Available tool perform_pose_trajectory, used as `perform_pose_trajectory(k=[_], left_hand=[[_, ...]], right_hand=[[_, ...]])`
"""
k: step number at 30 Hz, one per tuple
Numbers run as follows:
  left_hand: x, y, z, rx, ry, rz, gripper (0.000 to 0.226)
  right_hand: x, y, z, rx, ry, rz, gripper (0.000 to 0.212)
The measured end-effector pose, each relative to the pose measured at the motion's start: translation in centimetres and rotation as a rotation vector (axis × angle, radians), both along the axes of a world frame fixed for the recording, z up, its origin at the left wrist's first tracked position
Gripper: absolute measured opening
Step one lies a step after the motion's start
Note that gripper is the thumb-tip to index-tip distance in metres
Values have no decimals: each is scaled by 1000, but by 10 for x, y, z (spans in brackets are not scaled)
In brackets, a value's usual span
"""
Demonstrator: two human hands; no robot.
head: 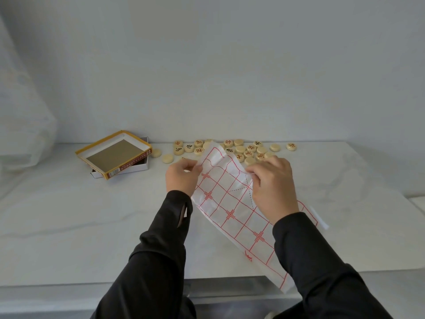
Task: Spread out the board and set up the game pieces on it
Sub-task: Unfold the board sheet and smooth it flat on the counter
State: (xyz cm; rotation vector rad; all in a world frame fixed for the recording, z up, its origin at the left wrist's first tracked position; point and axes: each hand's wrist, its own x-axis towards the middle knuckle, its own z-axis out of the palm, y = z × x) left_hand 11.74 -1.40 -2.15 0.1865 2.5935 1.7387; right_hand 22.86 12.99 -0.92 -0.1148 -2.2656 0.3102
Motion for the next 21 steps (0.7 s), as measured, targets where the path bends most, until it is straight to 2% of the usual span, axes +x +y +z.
perform_pose_trajectory(k=[2,5,9,12,16,18,21], left_hand=[[-1,-1,-1,9,14,35,22],[-2,0,2,57,31,52,19],[2,8,9,78,90,24,20],[5,13,16,52,146,-25,18],[4,15,45,-14,269,-104,14],[1,14,63,4,286,-122,14],[1,10,84,6,246,-194,20]], right_hand=[[1,2,0,14,-25,-70,26],[-2,7,0,9,-192,-158,19],[-14,12,2,-95,-363,-190,24],[-23,7,8,-226,-356,-148,19],[-29,-2,33,-361,-313,-129,28],[-30,-4,52,-408,-281,-131,36],[-26,-2,80,-460,-253,-107,32]])
